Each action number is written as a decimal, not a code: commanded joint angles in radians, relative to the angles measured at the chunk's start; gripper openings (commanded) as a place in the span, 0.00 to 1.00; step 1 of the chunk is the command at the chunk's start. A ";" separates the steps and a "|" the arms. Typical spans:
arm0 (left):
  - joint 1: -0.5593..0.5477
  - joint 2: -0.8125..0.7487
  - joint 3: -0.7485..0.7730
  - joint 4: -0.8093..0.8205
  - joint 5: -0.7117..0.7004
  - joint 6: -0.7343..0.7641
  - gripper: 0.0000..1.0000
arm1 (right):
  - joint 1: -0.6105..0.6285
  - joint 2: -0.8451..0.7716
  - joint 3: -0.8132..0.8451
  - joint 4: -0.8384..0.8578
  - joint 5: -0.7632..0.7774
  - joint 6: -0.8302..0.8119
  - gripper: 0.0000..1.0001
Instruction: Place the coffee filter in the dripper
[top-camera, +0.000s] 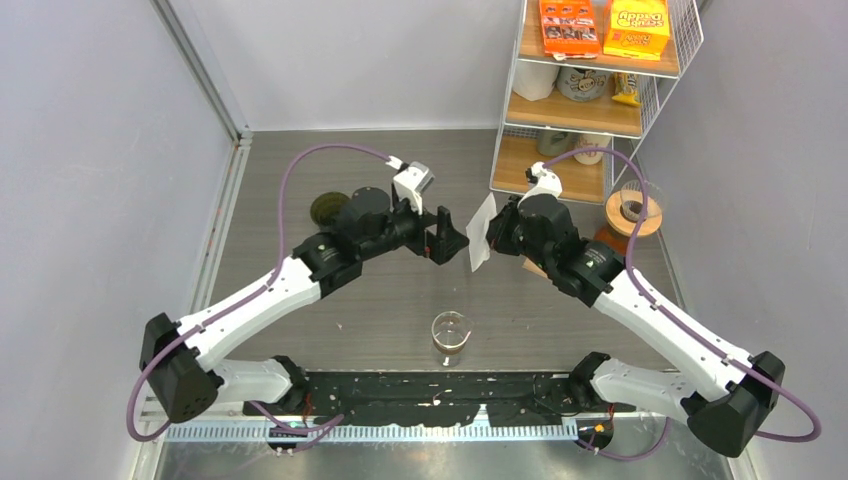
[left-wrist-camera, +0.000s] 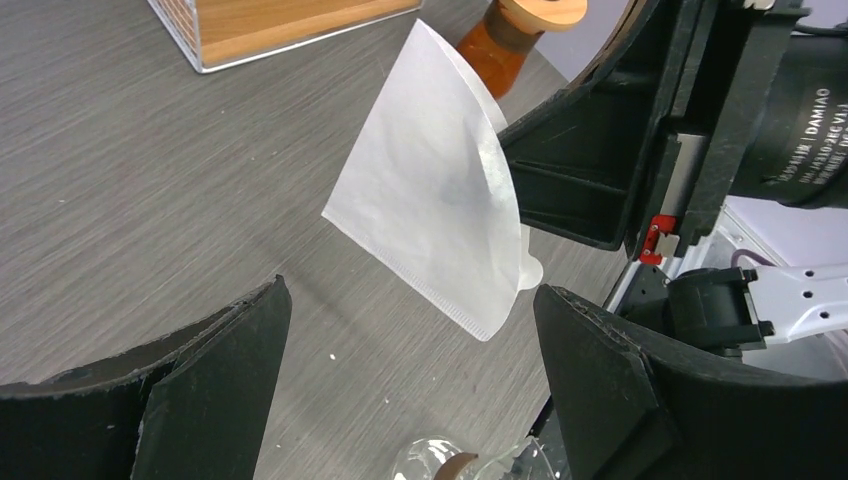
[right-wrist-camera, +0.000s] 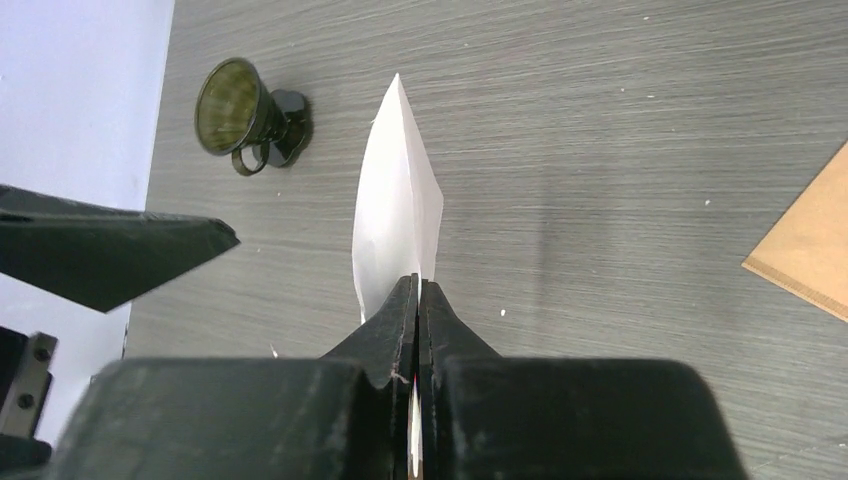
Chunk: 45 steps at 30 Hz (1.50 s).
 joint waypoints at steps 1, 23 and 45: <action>-0.037 0.049 0.064 -0.004 -0.069 0.030 0.99 | 0.026 0.017 0.064 -0.027 0.150 0.087 0.05; -0.093 0.126 0.064 -0.018 -0.316 0.022 1.00 | 0.057 0.066 0.056 0.042 0.055 0.120 0.05; -0.093 0.137 0.107 -0.055 -0.378 0.008 0.92 | 0.105 0.036 -0.015 0.169 0.060 -0.142 0.05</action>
